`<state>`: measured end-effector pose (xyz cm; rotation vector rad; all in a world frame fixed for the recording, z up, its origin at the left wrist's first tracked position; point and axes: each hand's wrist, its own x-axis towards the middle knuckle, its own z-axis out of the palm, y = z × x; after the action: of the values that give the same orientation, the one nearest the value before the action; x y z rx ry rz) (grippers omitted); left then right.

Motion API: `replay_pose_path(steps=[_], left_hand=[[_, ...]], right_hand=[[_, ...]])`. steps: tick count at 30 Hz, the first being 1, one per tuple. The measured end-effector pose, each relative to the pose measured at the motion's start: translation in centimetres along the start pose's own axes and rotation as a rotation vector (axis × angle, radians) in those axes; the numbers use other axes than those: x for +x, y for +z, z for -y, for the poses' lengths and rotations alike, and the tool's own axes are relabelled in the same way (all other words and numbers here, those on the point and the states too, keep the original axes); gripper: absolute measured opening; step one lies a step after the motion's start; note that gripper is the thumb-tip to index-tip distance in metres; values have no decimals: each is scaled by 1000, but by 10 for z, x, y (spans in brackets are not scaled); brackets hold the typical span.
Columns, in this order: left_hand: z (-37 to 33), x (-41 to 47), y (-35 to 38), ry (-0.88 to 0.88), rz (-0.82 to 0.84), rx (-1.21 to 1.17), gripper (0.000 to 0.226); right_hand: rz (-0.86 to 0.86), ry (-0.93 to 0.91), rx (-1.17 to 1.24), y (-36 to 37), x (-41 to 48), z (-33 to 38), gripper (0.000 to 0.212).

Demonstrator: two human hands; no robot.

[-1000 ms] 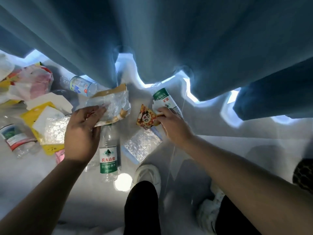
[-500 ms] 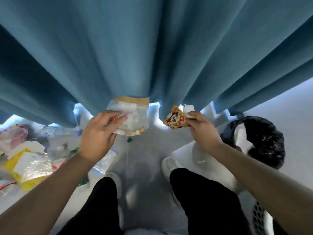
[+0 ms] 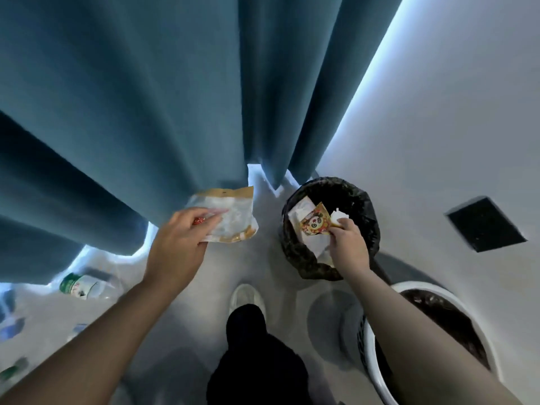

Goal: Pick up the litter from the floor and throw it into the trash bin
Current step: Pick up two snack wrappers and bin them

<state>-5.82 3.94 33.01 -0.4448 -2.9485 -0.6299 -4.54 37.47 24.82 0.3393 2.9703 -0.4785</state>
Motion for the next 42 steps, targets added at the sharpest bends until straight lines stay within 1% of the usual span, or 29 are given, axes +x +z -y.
replay_pose_path(steps=[3, 5, 7, 10, 11, 12, 13, 15, 17, 19, 21, 22, 24, 27, 28, 30, 32, 34, 37, 42], left_hand=[[-13, 17, 24, 36, 32, 3, 54], [-19, 26, 36, 40, 39, -9, 55], [-24, 32, 47, 47, 51, -15, 55], [-32, 42, 61, 90, 63, -42, 55], [-37, 46, 64, 104, 58, -53, 56], [-43, 51, 67, 118, 51, -66, 56], [-50, 56, 70, 137, 45, -81, 57], [-68, 68, 76, 192, 41, -97, 58], [-88, 81, 88, 262, 53, -66, 57], [-107, 94, 107, 348, 98, 5, 54], [-123, 105, 130, 470, 161, 109, 48], [-128, 109, 142, 533, 205, 170, 46], [-137, 115, 165, 656, 346, 349, 45], [-145, 118, 194, 763, 549, 578, 39], [-146, 119, 205, 776, 615, 629, 43], [-150, 123, 222, 745, 777, 719, 56], [-155, 125, 238, 672, 930, 785, 70], [-155, 126, 257, 596, 1042, 813, 77], [-148, 129, 279, 544, 1134, 840, 78], [-134, 131, 298, 531, 1178, 846, 77]], right_hand=[[22, 89, 44, 21, 23, -15, 26], [70, 174, 93, 33, 34, -22, 26], [184, 211, 38, 43, 39, -29, 32], [471, 187, -150, 54, 43, -39, 50], [535, 176, -183, 55, 45, -40, 56], [556, 152, -202, 52, 46, -41, 59], [542, 116, -206, 47, 47, -42, 58], [460, 35, -196, 31, 45, -44, 53], [389, -25, -204, 11, 39, -52, 51], [359, -38, -250, -7, 31, -66, 53], [355, -20, -300, -19, 23, -83, 55], [365, -1, -315, -22, 20, -90, 57], [395, 39, -327, -23, 13, -103, 61], [420, 77, -312, -14, 8, -115, 67], [419, 87, -299, -11, 7, -117, 68], [407, 108, -274, -3, 5, -121, 69], [394, 123, -256, 3, 4, -125, 70], [383, 128, -240, 7, 3, -129, 70], [362, 117, -226, 10, 2, -133, 69], [345, 116, -194, 13, 0, -134, 68]])
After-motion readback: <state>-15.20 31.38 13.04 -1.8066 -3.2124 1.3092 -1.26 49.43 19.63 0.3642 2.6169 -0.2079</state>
